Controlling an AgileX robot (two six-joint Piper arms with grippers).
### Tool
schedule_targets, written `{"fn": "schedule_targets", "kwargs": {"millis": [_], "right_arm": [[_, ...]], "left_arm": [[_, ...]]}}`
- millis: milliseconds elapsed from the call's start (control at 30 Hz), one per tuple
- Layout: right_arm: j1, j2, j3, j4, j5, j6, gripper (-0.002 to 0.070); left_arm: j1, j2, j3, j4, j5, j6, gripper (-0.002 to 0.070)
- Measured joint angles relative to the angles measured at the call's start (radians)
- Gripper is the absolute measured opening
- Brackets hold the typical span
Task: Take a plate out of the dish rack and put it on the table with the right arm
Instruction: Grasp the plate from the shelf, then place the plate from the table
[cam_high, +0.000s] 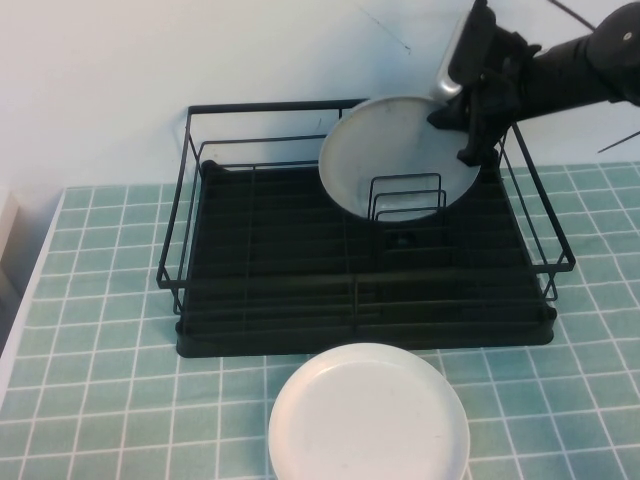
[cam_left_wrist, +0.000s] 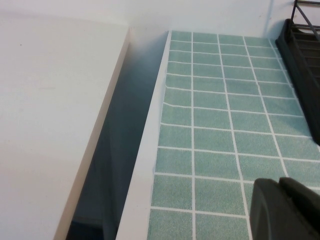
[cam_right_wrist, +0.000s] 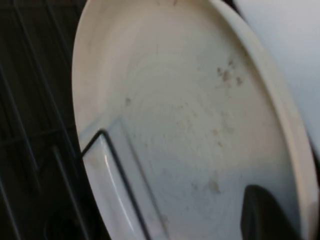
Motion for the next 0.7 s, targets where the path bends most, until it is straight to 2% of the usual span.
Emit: {"fn": "schedule_targets", "kwargs": {"millis": [200, 300, 500, 600, 700], "right_arm": [[0.000, -0.129, -0.001, -0.031, 0.033, 0.005, 0.0102], [0.000, -0.222, -0.010, -0.089, 0.050, 0.068, 0.0101], [0.000, -0.435, -0.012, -0.300, 0.182, 0.388, 0.0101], [0.000, -0.530, -0.013, -0.396, 0.318, 0.614, 0.0101], [0.000, -0.624, 0.002, -0.437, 0.506, 0.743, 0.0101]], "left_arm": [[0.000, 0.000, 0.000, 0.000, 0.000, 0.000, -0.0003], [0.000, 0.000, 0.000, 0.000, 0.000, 0.000, -0.0003], [0.000, 0.000, 0.000, 0.000, 0.000, 0.000, -0.0003], [0.000, 0.000, 0.000, 0.000, 0.000, 0.000, -0.0003], [0.000, 0.000, 0.000, 0.000, 0.000, 0.000, -0.0003]]}}
